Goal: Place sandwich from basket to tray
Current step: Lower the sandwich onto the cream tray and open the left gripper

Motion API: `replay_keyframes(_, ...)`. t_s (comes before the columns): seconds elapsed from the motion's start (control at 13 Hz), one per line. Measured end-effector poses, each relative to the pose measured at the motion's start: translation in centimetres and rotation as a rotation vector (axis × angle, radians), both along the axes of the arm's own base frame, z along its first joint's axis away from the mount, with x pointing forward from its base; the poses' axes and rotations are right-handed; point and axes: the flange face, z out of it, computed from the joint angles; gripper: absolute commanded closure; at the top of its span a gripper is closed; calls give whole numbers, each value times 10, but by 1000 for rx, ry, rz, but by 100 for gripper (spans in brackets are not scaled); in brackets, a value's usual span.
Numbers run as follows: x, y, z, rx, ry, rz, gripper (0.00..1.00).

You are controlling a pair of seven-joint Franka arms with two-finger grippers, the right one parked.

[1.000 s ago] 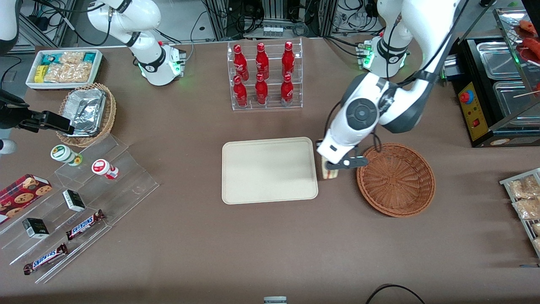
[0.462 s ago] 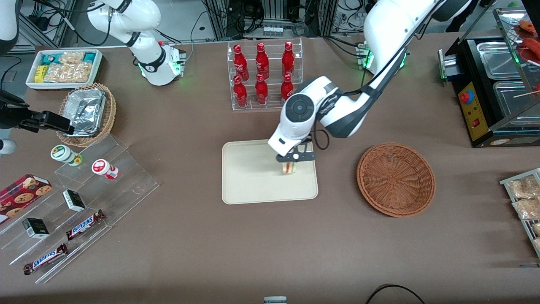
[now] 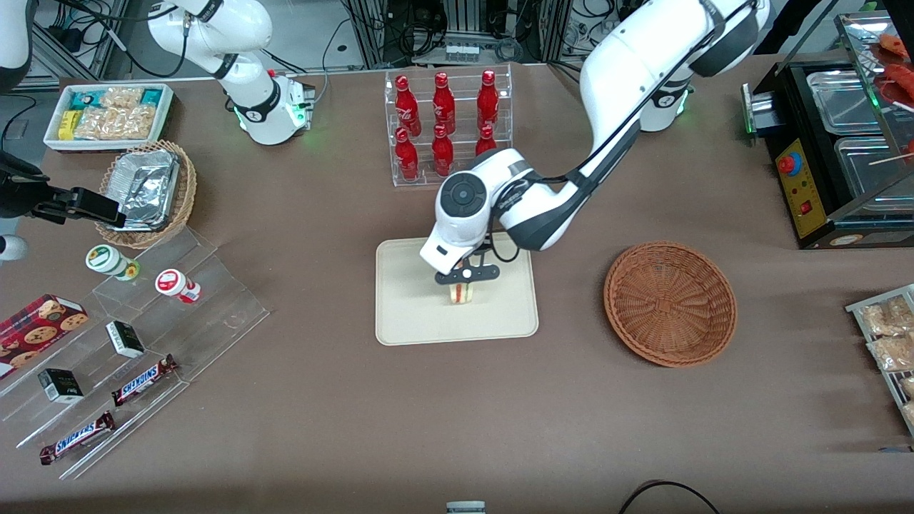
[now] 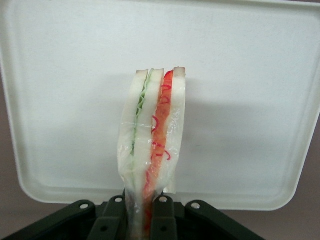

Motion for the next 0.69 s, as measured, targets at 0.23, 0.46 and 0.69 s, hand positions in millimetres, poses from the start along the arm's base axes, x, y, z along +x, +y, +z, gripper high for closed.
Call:
replay_keyframes(0.23,6,-13,-17,22,-15,23,100)
replay_keyframes(0.46,7,-18,-27,40,-19,24,100)
replay_keyframes(0.69,7,-18,-28,45,-16,26,95)
